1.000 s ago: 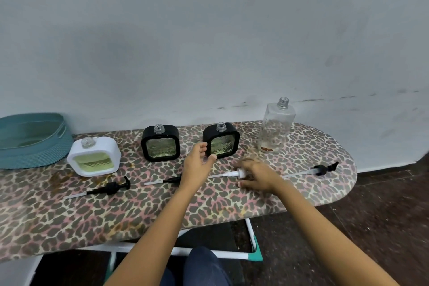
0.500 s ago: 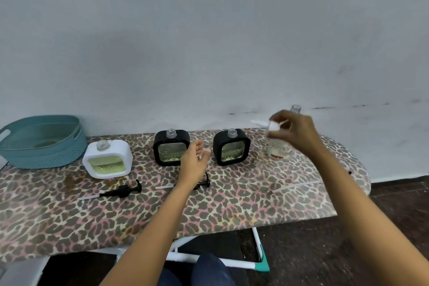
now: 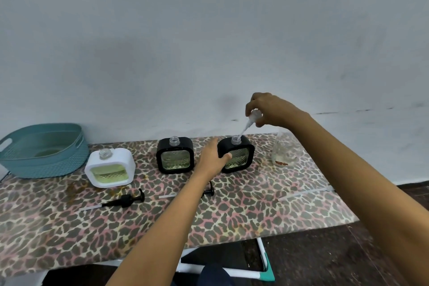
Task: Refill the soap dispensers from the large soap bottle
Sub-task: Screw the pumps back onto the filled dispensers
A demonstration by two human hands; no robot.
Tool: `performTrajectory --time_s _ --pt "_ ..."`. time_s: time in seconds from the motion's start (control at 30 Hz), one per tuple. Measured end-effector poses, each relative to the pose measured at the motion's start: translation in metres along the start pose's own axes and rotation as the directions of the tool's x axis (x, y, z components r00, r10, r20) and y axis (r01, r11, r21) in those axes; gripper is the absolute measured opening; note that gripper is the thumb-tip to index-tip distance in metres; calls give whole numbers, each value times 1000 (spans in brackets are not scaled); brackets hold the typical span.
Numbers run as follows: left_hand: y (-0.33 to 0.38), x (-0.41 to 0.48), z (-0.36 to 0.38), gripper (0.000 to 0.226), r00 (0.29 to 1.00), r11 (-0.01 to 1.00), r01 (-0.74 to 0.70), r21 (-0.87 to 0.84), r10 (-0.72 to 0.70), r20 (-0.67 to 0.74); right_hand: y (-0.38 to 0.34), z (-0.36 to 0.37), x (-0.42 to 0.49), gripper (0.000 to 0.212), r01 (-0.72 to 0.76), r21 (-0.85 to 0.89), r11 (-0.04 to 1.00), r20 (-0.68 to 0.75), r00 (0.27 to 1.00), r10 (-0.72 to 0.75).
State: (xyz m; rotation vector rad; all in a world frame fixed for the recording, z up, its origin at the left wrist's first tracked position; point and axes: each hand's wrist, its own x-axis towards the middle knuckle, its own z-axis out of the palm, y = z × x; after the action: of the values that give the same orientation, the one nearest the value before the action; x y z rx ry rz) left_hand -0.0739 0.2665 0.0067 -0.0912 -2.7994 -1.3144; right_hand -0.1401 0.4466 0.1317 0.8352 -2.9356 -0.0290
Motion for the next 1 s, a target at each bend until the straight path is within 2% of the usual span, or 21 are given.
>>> performTrajectory --time_s 0.37,0.5,0.6,0.7,0.87,1.0 --pt "-3 22 7 48 999 999 -15 48 14 31 -31 35 31 38 122 -163 979 209 974 -87" --pt "-6 30 8 45 1000 999 -14 47 13 21 -39 44 37 52 168 -161 973 283 952 -117" --pt "-8 32 10 49 999 999 -20 41 19 29 -38 49 39 66 136 -39 990 246 961 -122" --pt "-10 34 11 53 999 999 -30 35 29 40 -31 57 38 65 -11 154 988 193 981 -19" --pt "-13 34 10 55 999 999 -2 -39 4 53 -14 76 34 27 -139 453 880 128 988 90" --pt "-17 35 12 55 1000 995 5 -98 -2 27 -7 90 23 14 -199 645 738 112 980 166"
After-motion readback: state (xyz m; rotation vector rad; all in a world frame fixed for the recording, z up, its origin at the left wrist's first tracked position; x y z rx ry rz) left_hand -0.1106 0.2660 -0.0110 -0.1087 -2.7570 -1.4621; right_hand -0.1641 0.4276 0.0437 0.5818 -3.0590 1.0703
